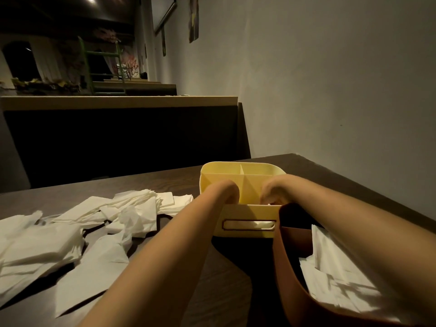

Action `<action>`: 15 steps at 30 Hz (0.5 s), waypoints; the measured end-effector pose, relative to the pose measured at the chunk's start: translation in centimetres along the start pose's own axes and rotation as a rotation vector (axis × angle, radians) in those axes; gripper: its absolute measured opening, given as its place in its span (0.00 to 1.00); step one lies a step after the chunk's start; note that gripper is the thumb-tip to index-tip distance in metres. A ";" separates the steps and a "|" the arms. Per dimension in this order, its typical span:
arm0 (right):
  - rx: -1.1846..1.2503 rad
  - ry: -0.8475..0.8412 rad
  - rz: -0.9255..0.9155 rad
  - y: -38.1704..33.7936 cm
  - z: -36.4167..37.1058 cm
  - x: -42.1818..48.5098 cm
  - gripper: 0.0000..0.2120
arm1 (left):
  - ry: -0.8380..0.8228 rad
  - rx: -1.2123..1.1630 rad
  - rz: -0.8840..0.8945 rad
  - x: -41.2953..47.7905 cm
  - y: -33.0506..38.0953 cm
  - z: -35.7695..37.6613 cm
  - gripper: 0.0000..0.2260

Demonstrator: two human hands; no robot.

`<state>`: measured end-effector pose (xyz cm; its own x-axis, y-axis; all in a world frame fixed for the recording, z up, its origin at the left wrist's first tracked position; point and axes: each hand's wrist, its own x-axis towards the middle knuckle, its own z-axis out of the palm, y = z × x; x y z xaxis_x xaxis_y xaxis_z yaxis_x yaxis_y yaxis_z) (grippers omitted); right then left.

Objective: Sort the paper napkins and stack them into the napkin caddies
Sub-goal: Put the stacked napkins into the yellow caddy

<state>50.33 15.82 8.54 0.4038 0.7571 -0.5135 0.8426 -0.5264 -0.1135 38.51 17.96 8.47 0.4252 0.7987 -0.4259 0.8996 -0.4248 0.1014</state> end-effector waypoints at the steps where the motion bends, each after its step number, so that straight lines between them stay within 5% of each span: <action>1: -0.042 0.033 -0.013 -0.1 0.2 0.0 0.21 | 0.003 0.014 0.007 0.3 -0.1 0.1 0.17; 10: -0.218 0.201 -0.030 -1.7 1.3 -1.1 0.16 | 0.249 0.006 -0.014 1.5 -0.3 1.0 0.06; 15: -0.140 0.393 -0.127 -2.6 -0.2 -5.2 0.07 | 0.569 -0.108 0.106 -1.8 -0.6 -1.1 0.06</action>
<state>46.10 13.36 11.66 0.3765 0.9163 -0.1367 0.9234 -0.3831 -0.0247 37.34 17.23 10.17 0.4731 0.8701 0.1383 0.8417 -0.4928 0.2208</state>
